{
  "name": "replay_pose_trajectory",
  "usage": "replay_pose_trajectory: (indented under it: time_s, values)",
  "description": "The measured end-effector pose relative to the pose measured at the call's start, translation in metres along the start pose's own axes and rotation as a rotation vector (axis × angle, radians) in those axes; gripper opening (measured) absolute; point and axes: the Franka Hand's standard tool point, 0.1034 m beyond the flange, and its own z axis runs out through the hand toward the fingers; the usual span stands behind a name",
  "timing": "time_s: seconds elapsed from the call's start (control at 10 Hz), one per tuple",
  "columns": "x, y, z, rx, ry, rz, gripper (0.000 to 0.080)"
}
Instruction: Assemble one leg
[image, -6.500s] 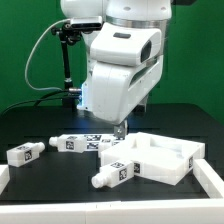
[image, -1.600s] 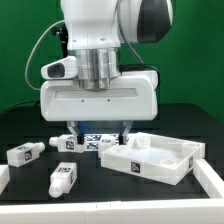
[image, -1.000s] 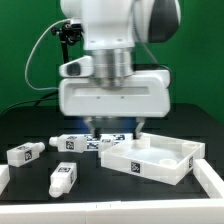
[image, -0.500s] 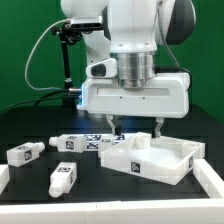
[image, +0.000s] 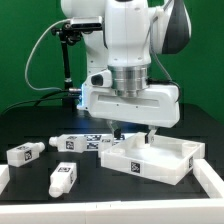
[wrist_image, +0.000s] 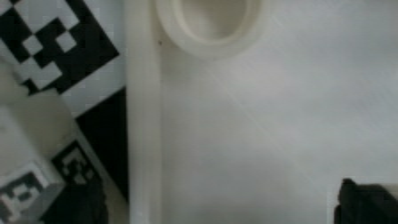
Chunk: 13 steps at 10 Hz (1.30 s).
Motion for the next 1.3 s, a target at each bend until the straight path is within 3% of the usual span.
replay_pose_trajectory:
  time_s: [0.2, 0.3, 0.5, 0.6, 0.7, 0.8, 0.9, 1.0, 1.1, 1.3]
  values:
    - [0.005, -0.003, 0.003, 0.006, 0.023, 0.002, 0.0649]
    - [0.004, -0.007, 0.013, -0.004, 0.021, -0.008, 0.0648]
    - [0.005, -0.010, 0.016, -0.007, 0.021, -0.017, 0.0648]
    - [0.005, -0.010, 0.017, -0.008, 0.020, -0.017, 0.0523]
    - [0.005, -0.004, 0.018, -0.015, 0.015, -0.011, 0.0523]
    - [0.004, 0.001, 0.020, -0.022, 0.008, -0.003, 0.0346]
    - [0.003, 0.006, 0.021, -0.030, 0.000, 0.005, 0.0346]
    - [0.003, 0.011, 0.022, -0.036, -0.004, 0.011, 0.0147]
    - [0.005, 0.013, 0.021, -0.035, -0.002, 0.007, 0.0055]
    - [0.040, 0.015, 0.011, -0.016, 0.015, -0.124, 0.0052]
